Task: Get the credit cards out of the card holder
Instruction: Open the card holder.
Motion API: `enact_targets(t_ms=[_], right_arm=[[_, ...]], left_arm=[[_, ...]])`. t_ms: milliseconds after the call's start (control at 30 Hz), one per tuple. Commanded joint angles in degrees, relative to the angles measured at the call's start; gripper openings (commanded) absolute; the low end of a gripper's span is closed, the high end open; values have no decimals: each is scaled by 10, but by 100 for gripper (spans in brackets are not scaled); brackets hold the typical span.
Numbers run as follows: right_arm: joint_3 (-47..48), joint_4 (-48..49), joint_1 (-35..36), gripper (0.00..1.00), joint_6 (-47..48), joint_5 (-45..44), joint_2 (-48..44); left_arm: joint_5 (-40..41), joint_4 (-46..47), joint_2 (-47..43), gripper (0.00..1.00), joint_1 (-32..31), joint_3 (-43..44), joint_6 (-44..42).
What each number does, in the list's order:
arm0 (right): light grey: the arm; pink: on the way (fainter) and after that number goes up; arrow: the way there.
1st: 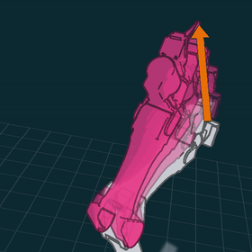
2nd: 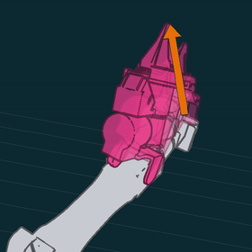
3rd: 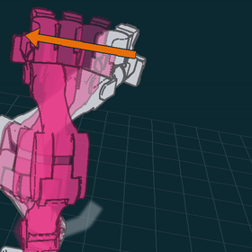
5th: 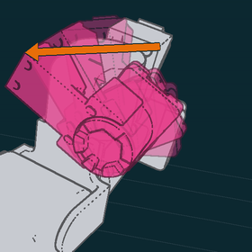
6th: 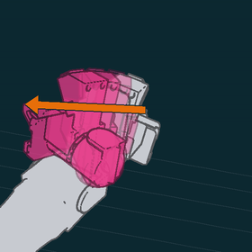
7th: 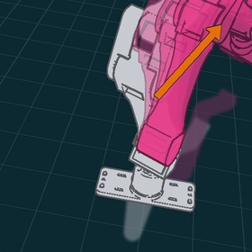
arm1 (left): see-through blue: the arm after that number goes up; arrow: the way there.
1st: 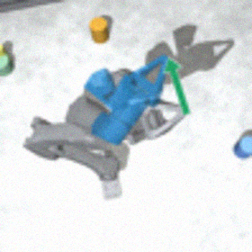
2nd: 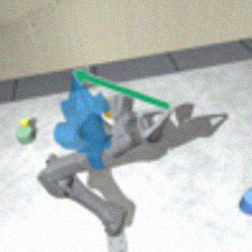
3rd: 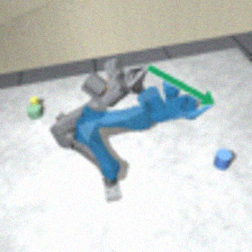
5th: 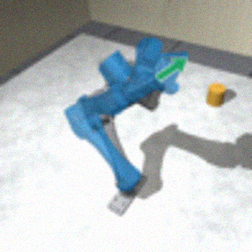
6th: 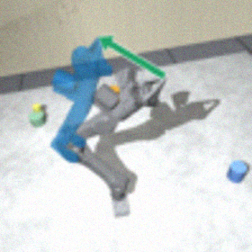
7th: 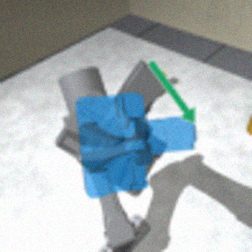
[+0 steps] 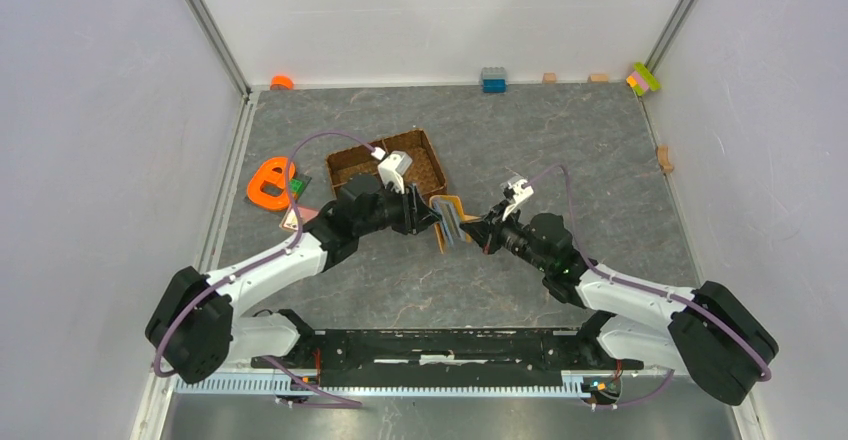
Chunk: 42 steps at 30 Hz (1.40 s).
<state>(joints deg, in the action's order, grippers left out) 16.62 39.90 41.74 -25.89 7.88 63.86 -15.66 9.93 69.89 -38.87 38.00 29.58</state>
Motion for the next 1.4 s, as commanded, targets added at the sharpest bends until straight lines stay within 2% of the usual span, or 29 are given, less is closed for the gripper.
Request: enact_targets(t_ms=[0,67,200,367,533,600,667,733,833,900,933,1033,1100,1267,1367], right_arm=[[54,-90,0,0,-21,-62,-6],[54,-111,0,0,-18,-75,-19],[12,-75,0,1,-35,-109,-30],[34,-116,0,3,-58,-81,8],[52,-127,0,6,-69,-34,48],[55,-135,0,14,-61,-42,50],[57,-141,0,26,-56,-54,52],[55,-139,0,29,-54,-55,55],[57,-138,0,29,-52,-55,61],[63,-145,0,30,-45,-60,62],[65,-153,0,35,-41,-64,64],[76,-172,0,65,-28,-73,71],[84,-182,0,70,-20,-68,80],[102,-203,0,76,-11,-70,107],[100,-200,0,70,-11,-71,109]], left_arm=[[2,6,12,43,-2,34,-10],[-9,13,42,39,-2,53,-1],[-61,14,135,31,-2,93,-9],[-114,-13,209,30,-2,122,-30],[-95,-40,231,34,-2,135,-35],[-97,-43,230,34,-2,137,-35],[-98,-43,226,34,-2,135,-36],[-94,-50,225,33,-1,137,-38],[-90,-63,231,20,-1,144,-42],[-94,-68,235,6,-1,147,-42],[-97,-69,235,3,-1,148,-42],[-103,-72,233,2,-1,150,-41],[-103,-76,230,2,-1,151,-41],[-113,-86,235,2,0,157,-41],[-113,-92,238,2,-1,160,-41]])
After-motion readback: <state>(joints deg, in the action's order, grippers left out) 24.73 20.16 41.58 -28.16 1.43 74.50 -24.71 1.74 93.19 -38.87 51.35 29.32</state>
